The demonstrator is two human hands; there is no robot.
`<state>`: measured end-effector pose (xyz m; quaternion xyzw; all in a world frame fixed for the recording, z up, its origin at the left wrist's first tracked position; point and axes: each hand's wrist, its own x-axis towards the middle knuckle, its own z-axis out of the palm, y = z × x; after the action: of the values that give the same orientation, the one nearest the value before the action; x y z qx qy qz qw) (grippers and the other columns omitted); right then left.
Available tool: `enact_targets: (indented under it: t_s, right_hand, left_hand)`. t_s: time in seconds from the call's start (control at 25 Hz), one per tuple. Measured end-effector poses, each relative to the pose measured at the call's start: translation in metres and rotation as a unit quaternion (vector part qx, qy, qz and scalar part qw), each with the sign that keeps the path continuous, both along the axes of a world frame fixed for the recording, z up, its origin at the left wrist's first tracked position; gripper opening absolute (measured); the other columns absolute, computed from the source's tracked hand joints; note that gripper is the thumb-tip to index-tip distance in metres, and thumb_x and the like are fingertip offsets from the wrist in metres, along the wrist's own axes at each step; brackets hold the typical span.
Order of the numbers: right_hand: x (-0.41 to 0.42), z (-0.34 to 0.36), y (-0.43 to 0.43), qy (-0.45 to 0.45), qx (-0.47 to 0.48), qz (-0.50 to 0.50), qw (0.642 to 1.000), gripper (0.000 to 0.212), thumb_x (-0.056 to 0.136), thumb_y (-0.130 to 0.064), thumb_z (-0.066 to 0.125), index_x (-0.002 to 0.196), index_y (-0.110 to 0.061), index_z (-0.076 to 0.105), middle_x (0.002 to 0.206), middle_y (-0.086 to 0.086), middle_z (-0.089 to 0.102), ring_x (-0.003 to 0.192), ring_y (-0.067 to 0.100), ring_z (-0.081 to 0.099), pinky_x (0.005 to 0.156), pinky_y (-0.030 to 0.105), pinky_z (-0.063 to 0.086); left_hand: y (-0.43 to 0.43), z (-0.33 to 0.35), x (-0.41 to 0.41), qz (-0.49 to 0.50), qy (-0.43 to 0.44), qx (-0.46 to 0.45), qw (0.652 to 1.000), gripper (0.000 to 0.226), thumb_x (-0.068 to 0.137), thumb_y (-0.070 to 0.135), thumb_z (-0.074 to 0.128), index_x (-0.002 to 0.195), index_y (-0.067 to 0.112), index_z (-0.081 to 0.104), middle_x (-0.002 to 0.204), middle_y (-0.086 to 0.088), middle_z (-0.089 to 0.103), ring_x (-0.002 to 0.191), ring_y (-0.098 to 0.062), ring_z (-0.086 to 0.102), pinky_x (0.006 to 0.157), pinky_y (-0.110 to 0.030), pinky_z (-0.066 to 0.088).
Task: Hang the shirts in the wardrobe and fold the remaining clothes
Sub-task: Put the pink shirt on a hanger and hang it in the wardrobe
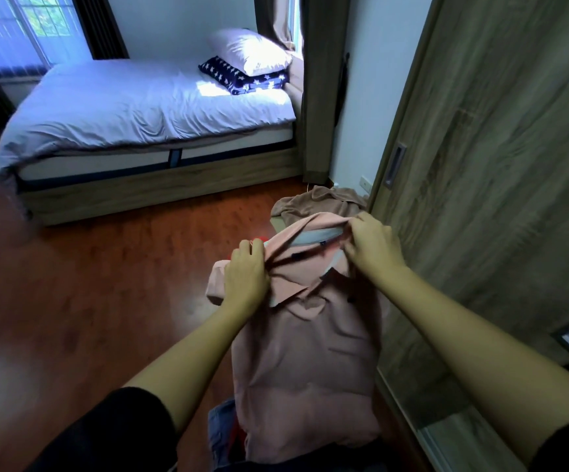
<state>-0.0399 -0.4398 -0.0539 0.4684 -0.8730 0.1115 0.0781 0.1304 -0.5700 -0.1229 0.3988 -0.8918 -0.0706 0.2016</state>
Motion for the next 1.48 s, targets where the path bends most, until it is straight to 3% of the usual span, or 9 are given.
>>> enact_targets:
  t_s: [0.16, 0.4, 0.6, 0.76, 0.88, 1.0, 1.16, 1.36, 1.48]
  right_hand:
    - [0.008, 0.003, 0.029, -0.001, 0.008, 0.009, 1.0, 0.025, 0.083, -0.009, 0.054, 0.107, -0.006, 0.062, 0.111, 0.013, 0.059, 0.102, 0.037, 0.058, 0.079, 0.04, 0.045]
    - [0.023, 0.014, 0.055, -0.018, 0.075, 0.011, 0.997, 0.031, 0.078, -0.006, 0.051, 0.104, -0.009, 0.067, 0.114, 0.008, 0.059, 0.107, 0.031, 0.057, 0.081, 0.034, 0.044]
    - [0.039, 0.077, 0.069, 0.015, -0.019, 0.014, 1.0, 0.031, 0.08, -0.011, 0.054, 0.11, -0.019, 0.061, 0.119, 0.002, 0.058, 0.104, 0.034, 0.059, 0.077, 0.036, 0.048]
    - [0.05, 0.136, 0.083, 0.087, -0.068, -0.023, 0.994, 0.026, 0.081, -0.017, 0.055, 0.105, -0.019, 0.062, 0.114, 0.003, 0.062, 0.101, 0.034, 0.06, 0.073, 0.035, 0.047]
    - [0.053, 0.16, 0.097, 0.092, -0.046, -0.033, 0.994, 0.03, 0.081, -0.007, 0.054, 0.104, -0.02, 0.07, 0.11, 0.01, 0.065, 0.107, 0.035, 0.057, 0.079, 0.036, 0.049]
    - [0.048, 0.17, 0.105, 0.106, -0.024, 0.016, 0.994, 0.035, 0.079, -0.001, 0.053, 0.103, -0.018, 0.072, 0.108, 0.008, 0.066, 0.107, 0.033, 0.052, 0.084, 0.036, 0.05]
    - [0.038, 0.181, 0.114, 0.092, -0.045, 0.055, 0.993, 0.044, 0.067, 0.002, 0.057, 0.1, -0.022, 0.072, 0.112, 0.001, 0.067, 0.105, 0.029, 0.058, 0.084, 0.034, 0.048]
    - [0.021, 0.194, 0.141, 0.091, -0.082, 0.056, 0.991, 0.041, 0.071, 0.006, 0.06, 0.105, -0.014, 0.072, 0.117, 0.008, 0.057, 0.107, 0.03, 0.055, 0.091, 0.033, 0.046]
    - [0.021, 0.199, 0.141, 0.114, -0.077, 0.06, 0.989, 0.045, 0.072, 0.006, 0.059, 0.112, -0.013, 0.069, 0.119, 0.01, 0.057, 0.108, 0.035, 0.053, 0.092, 0.036, 0.045]
  left_hand:
    - [0.009, 0.007, 0.035, -0.041, 0.011, -0.058, 0.997, 0.018, 0.067, 0.008, 0.06, 0.085, 0.007, 0.056, 0.081, -0.015, 0.054, 0.063, -0.037, 0.055, 0.048, -0.036, 0.04]
    - [0.023, 0.046, 0.054, 0.063, 0.113, 0.165, 0.978, 0.015, 0.076, 0.006, 0.058, 0.08, 0.014, 0.069, 0.09, -0.012, 0.068, 0.084, -0.03, 0.061, 0.073, -0.034, 0.046]
    - [0.009, 0.14, 0.056, 0.066, 0.146, 0.117, 0.98, 0.022, 0.079, 0.014, 0.059, 0.094, 0.016, 0.073, 0.1, -0.017, 0.07, 0.1, -0.035, 0.061, 0.083, -0.034, 0.048]
    - [0.026, 0.193, 0.056, 0.046, 0.197, 0.053, 0.978, 0.016, 0.082, 0.019, 0.054, 0.081, 0.007, 0.065, 0.089, -0.022, 0.065, 0.093, -0.038, 0.059, 0.071, -0.035, 0.041]
    - [0.043, 0.204, 0.06, 0.037, 0.195, 0.12, 0.973, 0.031, 0.086, 0.024, 0.053, 0.057, 0.01, 0.049, 0.065, -0.012, 0.053, 0.079, -0.033, 0.055, 0.063, -0.031, 0.033]
    - [0.052, 0.22, 0.057, 0.024, 0.264, 0.341, 0.902, 0.03, 0.082, 0.015, 0.059, 0.053, 0.007, 0.054, 0.047, -0.008, 0.055, 0.055, -0.026, 0.064, 0.051, -0.027, 0.047]
    - [0.063, 0.236, 0.055, -0.005, 0.317, 0.631, 0.708, 0.022, 0.093, 0.011, 0.055, 0.071, 0.01, 0.057, 0.048, 0.002, 0.061, 0.039, -0.007, 0.058, 0.046, -0.018, 0.051]
    - [0.067, 0.233, 0.073, -0.109, 0.317, 0.671, 0.661, 0.03, 0.095, 0.024, 0.05, 0.074, 0.012, 0.068, 0.063, -0.002, 0.071, 0.054, -0.012, 0.068, 0.053, -0.027, 0.057]
    - [0.074, 0.235, 0.066, -0.163, 0.43, 0.661, 0.592, 0.018, 0.096, 0.009, 0.045, 0.094, 0.017, 0.06, 0.072, -0.004, 0.071, 0.06, -0.013, 0.068, 0.059, -0.028, 0.058]
